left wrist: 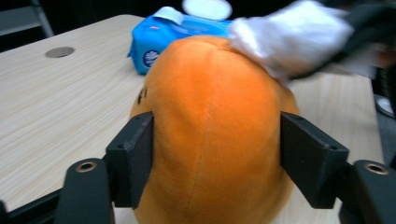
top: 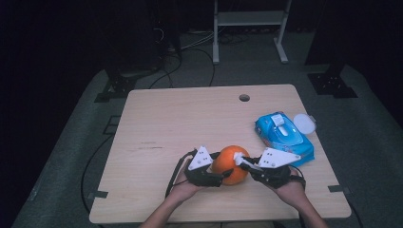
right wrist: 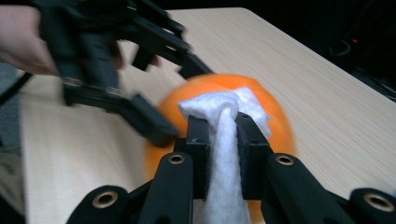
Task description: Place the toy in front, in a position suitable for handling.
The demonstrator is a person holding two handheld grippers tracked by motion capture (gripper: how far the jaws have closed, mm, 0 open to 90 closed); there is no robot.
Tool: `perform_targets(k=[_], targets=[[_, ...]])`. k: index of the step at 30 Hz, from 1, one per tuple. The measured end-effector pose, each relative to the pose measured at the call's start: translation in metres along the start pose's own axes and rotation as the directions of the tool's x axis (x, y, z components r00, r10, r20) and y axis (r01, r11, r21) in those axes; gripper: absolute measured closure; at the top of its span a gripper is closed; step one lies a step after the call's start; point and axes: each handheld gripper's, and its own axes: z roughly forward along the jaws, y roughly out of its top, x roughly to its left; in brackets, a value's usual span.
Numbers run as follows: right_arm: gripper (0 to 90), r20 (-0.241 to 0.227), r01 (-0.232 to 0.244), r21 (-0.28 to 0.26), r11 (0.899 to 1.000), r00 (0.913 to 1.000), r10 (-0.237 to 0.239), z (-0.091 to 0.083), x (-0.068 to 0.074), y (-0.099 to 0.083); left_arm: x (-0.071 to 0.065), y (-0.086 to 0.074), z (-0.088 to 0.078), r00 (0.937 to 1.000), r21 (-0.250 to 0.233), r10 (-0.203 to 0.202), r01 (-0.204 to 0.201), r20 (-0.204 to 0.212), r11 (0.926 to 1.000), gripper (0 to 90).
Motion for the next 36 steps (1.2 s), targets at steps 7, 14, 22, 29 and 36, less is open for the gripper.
perform_targets(k=[7,14,22,29,36], targets=[[77.2,-0.009,-0.005,-0.002,1.0,0.9999,0.005,0.001,0.004,0.0,-0.003,-0.001,0.006,0.9996,0.004,0.019,-0.019,-0.02,0.9998,31.2],[77.3,-0.026,0.053,-0.003,0.999,0.9983,-0.053,0.008,0.018,0.011,-0.012,-0.001,0.007,0.997,0.018,0.074,-0.074,-0.022,0.9971,31.8],[77.3,0.027,-0.015,0.007,1.0,0.9995,0.015,-0.009,-0.01,-0.005,-0.003,0.002,0.003,0.9984,-0.025,0.048,-0.047,0.03,0.9986,16.4],[77.2,0.007,0.025,0.019,0.999,0.9996,-0.026,-0.004,0.004,0.002,-0.009,-0.003,0.011,0.9966,0.018,0.078,-0.078,0.028,0.9968,24.6],[77.2,-0.078,0.098,0.019,0.995,0.9923,-0.096,0.012,0.029,0.013,-0.022,-0.004,0.016,0.9882,0.038,0.145,-0.147,0.047,0.9884,27.1]])
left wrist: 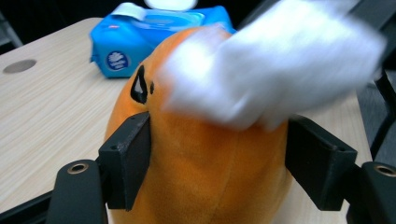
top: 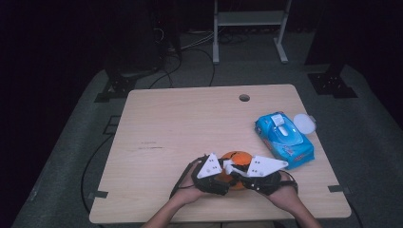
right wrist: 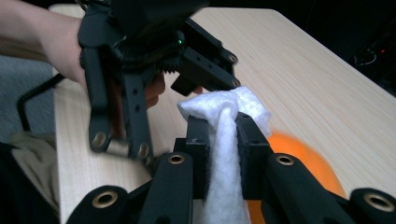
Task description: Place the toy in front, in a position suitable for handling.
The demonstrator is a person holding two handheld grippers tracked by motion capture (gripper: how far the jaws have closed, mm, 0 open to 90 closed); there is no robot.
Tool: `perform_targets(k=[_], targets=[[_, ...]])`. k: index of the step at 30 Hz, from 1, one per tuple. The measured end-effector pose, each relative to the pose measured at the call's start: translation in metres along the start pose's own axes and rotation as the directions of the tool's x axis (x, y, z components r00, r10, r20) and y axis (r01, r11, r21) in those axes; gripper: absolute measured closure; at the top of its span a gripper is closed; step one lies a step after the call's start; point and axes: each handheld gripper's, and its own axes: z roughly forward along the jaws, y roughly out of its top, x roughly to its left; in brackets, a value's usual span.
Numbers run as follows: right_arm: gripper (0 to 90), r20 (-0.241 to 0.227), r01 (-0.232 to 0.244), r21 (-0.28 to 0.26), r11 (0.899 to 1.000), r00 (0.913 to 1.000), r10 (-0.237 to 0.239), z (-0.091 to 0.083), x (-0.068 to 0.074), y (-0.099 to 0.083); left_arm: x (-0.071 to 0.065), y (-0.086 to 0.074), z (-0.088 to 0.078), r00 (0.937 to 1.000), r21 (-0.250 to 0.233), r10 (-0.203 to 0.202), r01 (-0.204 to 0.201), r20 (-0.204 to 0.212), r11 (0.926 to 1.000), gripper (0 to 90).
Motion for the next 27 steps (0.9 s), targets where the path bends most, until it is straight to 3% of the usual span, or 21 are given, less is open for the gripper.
perform_targets(k=[3,8,11,13,18,20,22,24,27], targets=[[77.3,0.03,0.0,0.009,1.0,0.9996,-0.001,0.0,-0.004,-0.001,-0.003,0.0,0.001,0.9999,-0.002,0.013,-0.013,-0.002,0.9999,27.7],[77.3,0.075,-0.034,0.004,0.999,0.9966,0.033,-0.015,-0.017,-0.005,-0.002,-0.001,0.0,1.0,-0.002,0.008,-0.008,0.001,1.0,27.8],[77.3,0.115,-0.058,0.012,0.998,0.9917,0.056,-0.024,-0.026,-0.01,0.0,-0.001,-0.001,1.0,0.0,-0.004,0.004,-0.003,1.0,27.2],[77.3,0.131,-0.068,0.029,0.997,0.9893,0.064,-0.029,-0.032,-0.014,0.005,-0.002,-0.002,0.9991,-0.005,-0.043,0.043,-0.005,0.9991,26.3],[77.2,0.081,-0.068,0.034,0.997,0.9945,0.065,-0.026,-0.026,-0.015,0.009,-0.003,-0.001,0.9959,-0.014,-0.088,0.087,-0.021,0.9961,24.9],[77.3,0.037,-0.074,0.018,0.997,0.9967,0.073,-0.022,-0.021,-0.011,0.009,-0.002,-0.001,0.9935,-0.017,-0.11,0.11,-0.028,0.9938,24.8],[77.2,0.007,-0.052,0.022,0.998,0.9986,0.052,-0.016,-0.014,-0.006,0.008,-0.002,0.0,0.9948,-0.015,-0.098,0.098,-0.028,0.9951,24.9],[77.2,-0.006,-0.031,0.025,0.999,0.9995,0.031,-0.011,-0.008,-0.003,0.002,-0.001,0.001,0.9983,-0.003,-0.052,0.052,-0.027,0.9987,25.4],[77.3,0.019,-0.028,0.024,0.999,0.9994,0.028,-0.01,-0.01,-0.003,0.0,-0.001,0.0,0.999,-0.001,-0.034,0.034,-0.029,0.9994,26.8]])
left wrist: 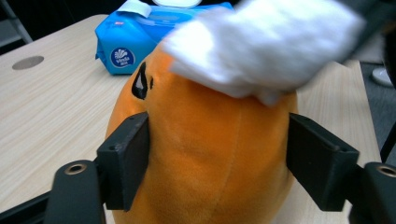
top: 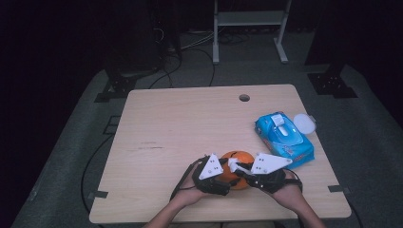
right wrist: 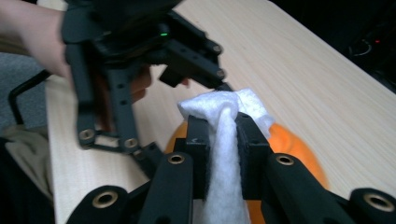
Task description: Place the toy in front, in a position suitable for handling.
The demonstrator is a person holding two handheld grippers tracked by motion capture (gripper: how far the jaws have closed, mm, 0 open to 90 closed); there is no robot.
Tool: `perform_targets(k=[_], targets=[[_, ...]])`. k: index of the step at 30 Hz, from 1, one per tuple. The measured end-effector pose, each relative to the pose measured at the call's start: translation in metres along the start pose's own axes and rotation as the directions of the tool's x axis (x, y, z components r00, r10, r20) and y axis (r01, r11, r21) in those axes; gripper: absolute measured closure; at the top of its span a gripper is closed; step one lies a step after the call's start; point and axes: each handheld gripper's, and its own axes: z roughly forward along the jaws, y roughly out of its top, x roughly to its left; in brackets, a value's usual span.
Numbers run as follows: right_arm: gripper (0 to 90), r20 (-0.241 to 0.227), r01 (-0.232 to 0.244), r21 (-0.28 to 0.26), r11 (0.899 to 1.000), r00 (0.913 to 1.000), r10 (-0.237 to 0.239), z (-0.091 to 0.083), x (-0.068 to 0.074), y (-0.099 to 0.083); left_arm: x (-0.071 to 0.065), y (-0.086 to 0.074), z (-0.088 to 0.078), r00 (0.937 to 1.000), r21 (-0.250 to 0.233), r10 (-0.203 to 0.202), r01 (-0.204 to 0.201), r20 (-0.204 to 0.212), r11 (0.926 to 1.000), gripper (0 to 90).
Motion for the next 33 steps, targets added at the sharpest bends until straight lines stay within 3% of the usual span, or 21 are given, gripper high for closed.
perform_targets(k=[6,10,12,15,16,19,25,28,30,33], targets=[[77.2,0.066,-0.047,-0.006,0.999,0.9967,0.047,-0.013,-0.016,-0.007,0.002,0.0,0.001,0.9997,-0.005,-0.022,0.022,0.009,0.9998,26.5],[77.2,0.019,-0.027,0.009,1.0,0.9994,0.027,-0.007,-0.006,-0.003,0.001,0.001,0.002,0.9997,0.001,-0.022,0.022,0.004,0.9998,25.7],[77.2,-0.011,-0.004,0.017,1.0,0.9999,0.004,0.0,0.001,0.0,-0.002,0.001,0.002,0.9999,0.012,0.005,-0.005,0.011,0.9999,25.7],[77.2,-0.01,0.017,0.027,0.999,0.9998,-0.017,0.008,0.007,0.003,-0.005,0.001,0.003,0.9993,0.017,0.036,-0.036,0.014,0.9992,25.8],[77.2,-0.006,0.016,0.025,1.0,0.9999,-0.016,0.008,0.006,0.003,-0.008,0.0,0.003,0.9981,0.015,0.059,-0.059,0.017,0.9982,25.9],[77.2,0.012,-0.01,0.015,1.0,0.9999,0.009,0.002,-0.002,0.001,-0.008,-0.001,0.003,0.9974,0.012,0.069,-0.07,0.017,0.9975,26.0],[77.2,0.064,-0.059,0.008,0.998,0.9962,0.059,-0.016,-0.022,-0.009,0.001,-0.001,-0.001,0.9995,0.005,0.026,-0.026,0.019,0.9997,25.0],[77.2,0.029,-0.07,0.007,0.997,0.9971,0.07,-0.021,-0.028,-0.013,0.005,-0.001,0.001,0.9993,0.004,-0.025,0.025,0.027,0.9997,18.2],[77.2,0.011,-0.073,0.005,0.997,0.9973,0.073,-0.019,-0.026,-0.012,0.006,-0.001,0.002,0.999,0.002,-0.034,0.034,0.029,0.9994,17.3],[77.2,-0.008,-0.063,-0.003,0.998,0.998,0.063,-0.015,-0.021,-0.009,0.0,-0.002,0.002,0.9992,0.008,0.026,-0.026,0.029,0.9996,23.1]])
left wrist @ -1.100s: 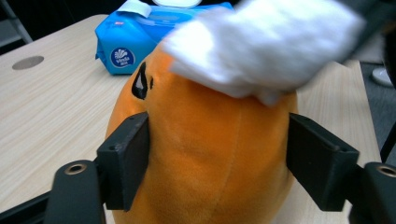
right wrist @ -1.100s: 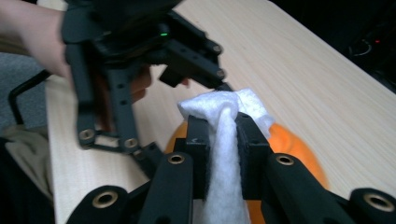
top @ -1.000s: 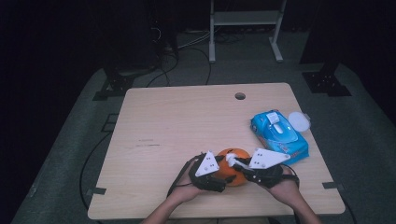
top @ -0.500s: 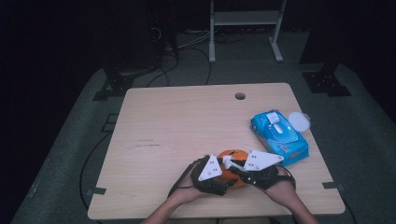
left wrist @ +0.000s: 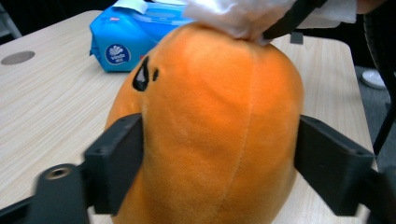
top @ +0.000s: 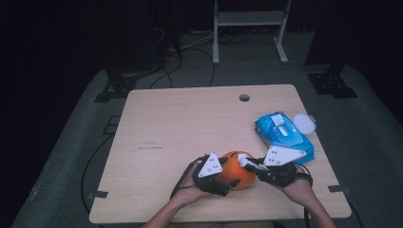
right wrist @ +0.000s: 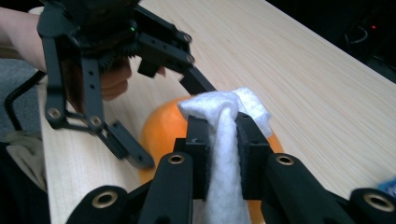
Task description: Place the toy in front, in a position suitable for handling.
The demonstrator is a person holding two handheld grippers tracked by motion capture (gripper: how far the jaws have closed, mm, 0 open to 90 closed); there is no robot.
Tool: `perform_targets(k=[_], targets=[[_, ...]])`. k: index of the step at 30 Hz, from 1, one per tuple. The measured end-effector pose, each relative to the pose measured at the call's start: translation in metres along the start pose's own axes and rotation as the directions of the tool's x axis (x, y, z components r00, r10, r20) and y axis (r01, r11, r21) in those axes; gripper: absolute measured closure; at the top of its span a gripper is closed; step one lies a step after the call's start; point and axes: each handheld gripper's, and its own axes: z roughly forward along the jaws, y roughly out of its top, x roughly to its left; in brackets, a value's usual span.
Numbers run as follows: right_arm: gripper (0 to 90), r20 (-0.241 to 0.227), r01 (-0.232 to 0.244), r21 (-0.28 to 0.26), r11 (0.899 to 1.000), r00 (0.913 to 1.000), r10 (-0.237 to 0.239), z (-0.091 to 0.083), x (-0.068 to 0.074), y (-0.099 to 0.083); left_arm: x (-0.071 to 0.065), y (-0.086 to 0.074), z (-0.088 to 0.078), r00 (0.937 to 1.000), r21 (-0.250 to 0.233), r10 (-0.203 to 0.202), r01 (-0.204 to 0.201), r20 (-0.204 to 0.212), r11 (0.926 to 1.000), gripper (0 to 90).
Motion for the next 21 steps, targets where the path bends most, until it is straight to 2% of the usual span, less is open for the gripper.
perform_targets(k=[2,5,6,8,11,13,16,19,21], targets=[[77.2,-0.003,0.004,-0.003,1.0,1.0,-0.004,0.002,0.002,0.002,-0.006,0.0,0.001,0.9981,0.009,0.061,-0.061,0.006,0.9981,25.1],[77.2,0.005,-0.006,-0.005,1.0,1.0,0.006,0.001,-0.002,0.001,-0.012,0.0,0.001,0.9917,0.018,0.128,-0.128,0.012,0.9916,26.1],[77.2,0.008,-0.011,-0.002,1.0,0.9999,0.011,0.0,-0.004,-0.001,-0.013,0.0,0.0,0.9908,0.021,0.135,-0.135,0.005,0.9906,26.1],[77.2,0.016,-0.023,0.006,1.0,0.9996,0.023,-0.003,-0.011,-0.006,-0.01,0.001,-0.001,0.993,0.019,0.118,-0.118,0.001,0.9928,25.8],[77.2,0.015,-0.054,0.015,0.998,0.9984,0.054,-0.008,-0.018,-0.012,-0.006,0.0,-0.001,0.9971,0.005,0.076,-0.076,0.004,0.9971,25.2],[77.1,0.001,-0.059,0.013,0.998,0.9983,0.059,-0.01,-0.019,-0.013,-0.007,0.0,0.0,0.996,0.007,0.088,-0.088,0.011,0.9961,25.1],[77.0,-0.044,-0.024,0.007,1.0,0.9988,0.024,-0.007,-0.012,-0.009,-0.013,0.0,0.001,0.9874,0.029,0.157,-0.158,0.02,0.987,25.1],[77.1,-0.053,0.002,0.005,1.0,0.9986,-0.002,-0.002,-0.005,-0.003,-0.017,0.0,0.001,0.9788,0.035,0.203,-0.204,0.027,0.9784,25.1],[77.1,-0.045,0.0,0.0,1.0,0.999,0.0,-0.001,-0.005,-0.003,-0.018,0.0,0.001,0.9768,0.036,0.213,-0.214,0.026,0.9762,25.2]])
